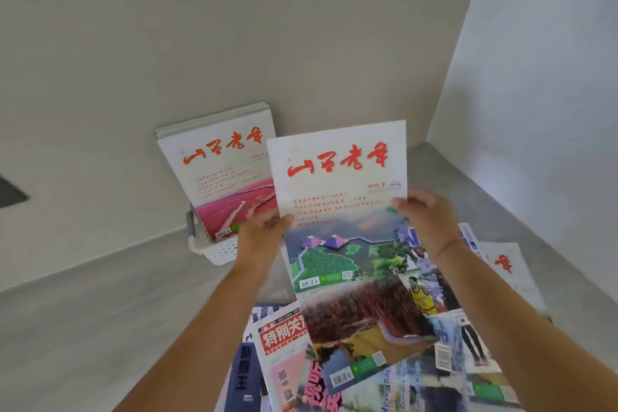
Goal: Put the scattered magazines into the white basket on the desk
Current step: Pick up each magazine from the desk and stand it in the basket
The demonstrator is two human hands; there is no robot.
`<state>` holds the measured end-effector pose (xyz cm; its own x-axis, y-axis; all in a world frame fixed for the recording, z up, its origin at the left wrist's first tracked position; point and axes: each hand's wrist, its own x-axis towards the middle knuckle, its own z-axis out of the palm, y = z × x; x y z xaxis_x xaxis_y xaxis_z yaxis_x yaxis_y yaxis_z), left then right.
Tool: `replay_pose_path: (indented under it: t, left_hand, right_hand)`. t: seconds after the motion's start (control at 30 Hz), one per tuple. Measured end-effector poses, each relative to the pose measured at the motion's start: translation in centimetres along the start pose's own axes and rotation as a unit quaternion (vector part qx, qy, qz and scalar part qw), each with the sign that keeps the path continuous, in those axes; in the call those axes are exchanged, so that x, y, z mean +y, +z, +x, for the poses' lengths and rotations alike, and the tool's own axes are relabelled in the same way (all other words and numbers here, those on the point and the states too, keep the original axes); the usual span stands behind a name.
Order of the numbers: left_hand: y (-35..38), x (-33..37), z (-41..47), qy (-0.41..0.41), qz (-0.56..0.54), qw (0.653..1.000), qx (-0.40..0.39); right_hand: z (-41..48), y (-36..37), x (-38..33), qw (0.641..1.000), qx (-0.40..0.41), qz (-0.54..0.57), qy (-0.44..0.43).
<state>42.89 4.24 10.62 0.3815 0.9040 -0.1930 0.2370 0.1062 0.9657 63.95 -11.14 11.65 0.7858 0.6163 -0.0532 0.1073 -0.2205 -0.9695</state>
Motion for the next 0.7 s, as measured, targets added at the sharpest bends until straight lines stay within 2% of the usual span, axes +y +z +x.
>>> replay_pose_path:
  t: [0.17, 0.3, 0.4, 0.7]
  left_hand:
    - [-6.5, 4.4, 3.4, 0.028, -0.014, 0.992, 0.123]
    - [-10.6, 6.0, 5.8, 0.05, -0.04, 0.983, 0.174]
    - [-12.8, 5.9, 7.3, 0.05, -0.05, 0.974, 0.213]
    - [-14.4, 1.1, 11.0, 0.015, -0.025, 0.966, 0.258]
  right_hand:
    - [4.5, 6.8, -7.0, 0.992, -0.06, -0.037, -0.107]
    - [6.6, 11.9, -10.2, 0.983, -0.087, -0.05, -0.155]
    - [8.0, 15.5, -10.8, 0.98, -0.105, -0.049, -0.16]
    - [10.7, 21.4, -7.6, 0.977, -0.145, -0.1, -0.124]
